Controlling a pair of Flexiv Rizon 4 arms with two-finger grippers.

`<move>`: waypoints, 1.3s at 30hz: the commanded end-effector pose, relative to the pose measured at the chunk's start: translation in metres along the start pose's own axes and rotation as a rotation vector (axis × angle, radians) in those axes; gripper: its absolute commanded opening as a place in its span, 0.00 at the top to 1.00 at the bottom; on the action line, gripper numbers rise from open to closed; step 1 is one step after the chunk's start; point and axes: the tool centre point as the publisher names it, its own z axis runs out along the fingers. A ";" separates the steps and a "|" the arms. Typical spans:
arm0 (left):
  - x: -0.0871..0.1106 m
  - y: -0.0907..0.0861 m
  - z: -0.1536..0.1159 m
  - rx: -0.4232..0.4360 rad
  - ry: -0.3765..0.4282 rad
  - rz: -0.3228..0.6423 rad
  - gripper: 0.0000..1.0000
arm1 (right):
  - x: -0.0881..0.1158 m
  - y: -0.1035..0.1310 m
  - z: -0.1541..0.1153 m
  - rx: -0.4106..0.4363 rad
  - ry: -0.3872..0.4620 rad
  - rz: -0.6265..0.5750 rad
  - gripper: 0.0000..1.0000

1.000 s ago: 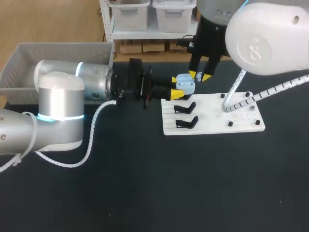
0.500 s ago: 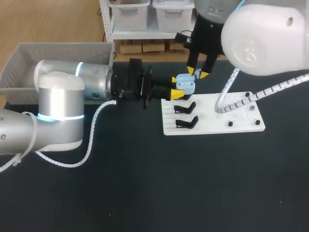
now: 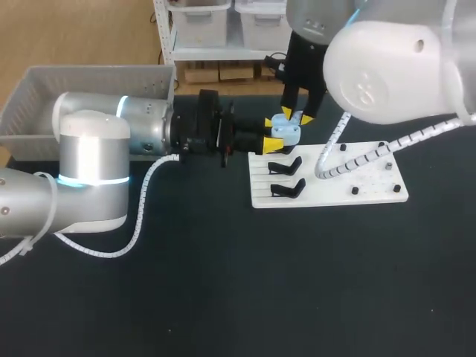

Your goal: Pick up each earbud case from the left stands, insert the matching earbuds, close the lid, and place the case in the box.

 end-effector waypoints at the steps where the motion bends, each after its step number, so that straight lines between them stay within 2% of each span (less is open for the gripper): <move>1: 0.000 -0.002 0.000 -0.007 -0.002 0.003 1.00 | -0.002 0.004 0.005 0.013 -0.002 0.007 1.00; 39: 0.000 -0.002 0.000 -0.007 -0.002 0.003 1.00 | -0.005 0.004 0.023 0.035 0.034 0.044 1.00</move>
